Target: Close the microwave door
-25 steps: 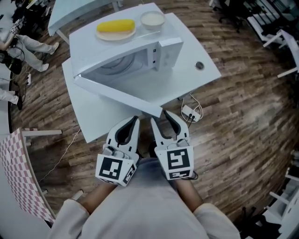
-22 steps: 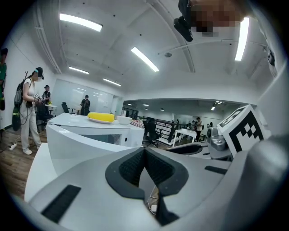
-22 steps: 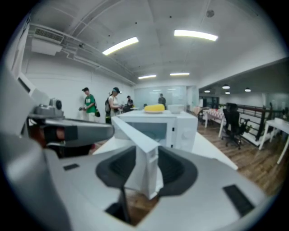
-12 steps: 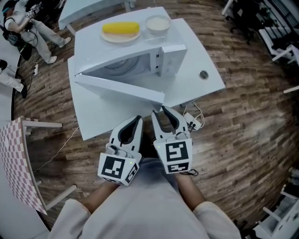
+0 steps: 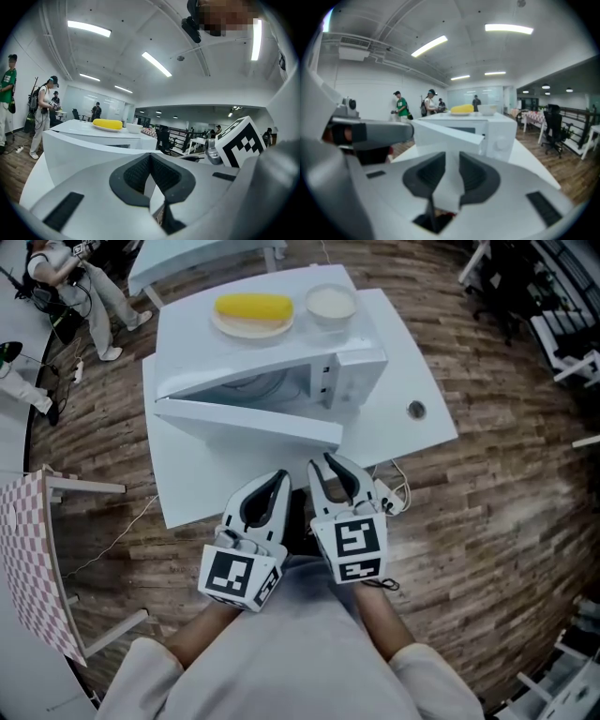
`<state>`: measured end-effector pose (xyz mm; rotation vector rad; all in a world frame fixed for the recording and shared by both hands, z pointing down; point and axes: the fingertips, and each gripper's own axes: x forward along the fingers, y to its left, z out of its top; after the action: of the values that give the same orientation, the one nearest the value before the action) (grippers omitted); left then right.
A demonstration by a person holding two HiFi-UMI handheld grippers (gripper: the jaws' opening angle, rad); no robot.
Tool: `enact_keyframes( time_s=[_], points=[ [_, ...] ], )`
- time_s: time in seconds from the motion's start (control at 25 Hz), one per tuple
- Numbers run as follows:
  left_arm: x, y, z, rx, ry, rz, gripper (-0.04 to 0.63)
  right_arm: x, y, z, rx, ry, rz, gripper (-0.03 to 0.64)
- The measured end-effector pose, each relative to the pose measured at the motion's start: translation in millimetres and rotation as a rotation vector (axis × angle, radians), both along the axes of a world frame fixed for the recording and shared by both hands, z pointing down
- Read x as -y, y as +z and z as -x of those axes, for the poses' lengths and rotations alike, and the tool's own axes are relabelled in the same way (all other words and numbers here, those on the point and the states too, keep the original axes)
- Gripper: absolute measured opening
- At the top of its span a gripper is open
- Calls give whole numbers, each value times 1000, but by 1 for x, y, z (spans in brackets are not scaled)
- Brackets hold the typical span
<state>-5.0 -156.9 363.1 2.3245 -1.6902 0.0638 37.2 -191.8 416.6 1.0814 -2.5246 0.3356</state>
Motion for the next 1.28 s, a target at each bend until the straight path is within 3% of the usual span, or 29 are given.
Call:
enact_keyframes(
  time_s=[0.68, 1.28],
  points=[
    [50, 13, 1, -13, 19, 45, 9, 52, 9, 5, 12, 9, 30, 100],
    [83, 15, 15, -21, -14, 31, 9, 98, 12, 11, 26, 39, 12, 67]
  ],
)
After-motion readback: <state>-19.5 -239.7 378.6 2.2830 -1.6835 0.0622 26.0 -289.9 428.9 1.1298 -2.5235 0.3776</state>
